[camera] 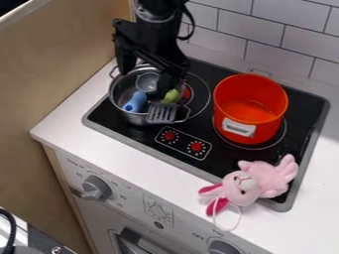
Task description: Remove the object out of the pot
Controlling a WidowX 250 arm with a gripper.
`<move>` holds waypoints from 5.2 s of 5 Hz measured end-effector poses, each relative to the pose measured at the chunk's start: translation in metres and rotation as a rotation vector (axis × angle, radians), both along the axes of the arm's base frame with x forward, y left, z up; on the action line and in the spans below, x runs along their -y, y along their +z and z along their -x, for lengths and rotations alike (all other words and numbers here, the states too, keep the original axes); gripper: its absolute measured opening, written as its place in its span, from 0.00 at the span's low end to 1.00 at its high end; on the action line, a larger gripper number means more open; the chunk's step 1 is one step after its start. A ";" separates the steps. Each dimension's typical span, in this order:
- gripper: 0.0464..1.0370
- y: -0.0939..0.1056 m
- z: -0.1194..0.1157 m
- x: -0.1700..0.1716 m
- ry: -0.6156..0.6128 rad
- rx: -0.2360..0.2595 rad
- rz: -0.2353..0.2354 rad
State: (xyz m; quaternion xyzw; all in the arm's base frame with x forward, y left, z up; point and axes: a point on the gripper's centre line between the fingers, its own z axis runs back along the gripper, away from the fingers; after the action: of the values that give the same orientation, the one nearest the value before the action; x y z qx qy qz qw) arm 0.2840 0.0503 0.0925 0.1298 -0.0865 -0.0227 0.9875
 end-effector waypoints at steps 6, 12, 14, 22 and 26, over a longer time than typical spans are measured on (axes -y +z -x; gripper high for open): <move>0.96 -0.025 0.005 -0.011 -0.039 0.079 0.033; 0.65 -0.043 0.003 -0.011 -0.075 0.042 0.119; 0.26 -0.030 0.007 -0.009 -0.058 -0.053 0.156; 0.26 0.057 0.059 0.072 0.085 -0.179 0.025; 0.26 0.010 0.071 0.102 0.120 -0.100 0.036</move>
State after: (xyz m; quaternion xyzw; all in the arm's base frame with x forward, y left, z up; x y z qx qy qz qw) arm 0.2133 -0.0513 0.1029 0.1155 -0.0296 0.0318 0.9924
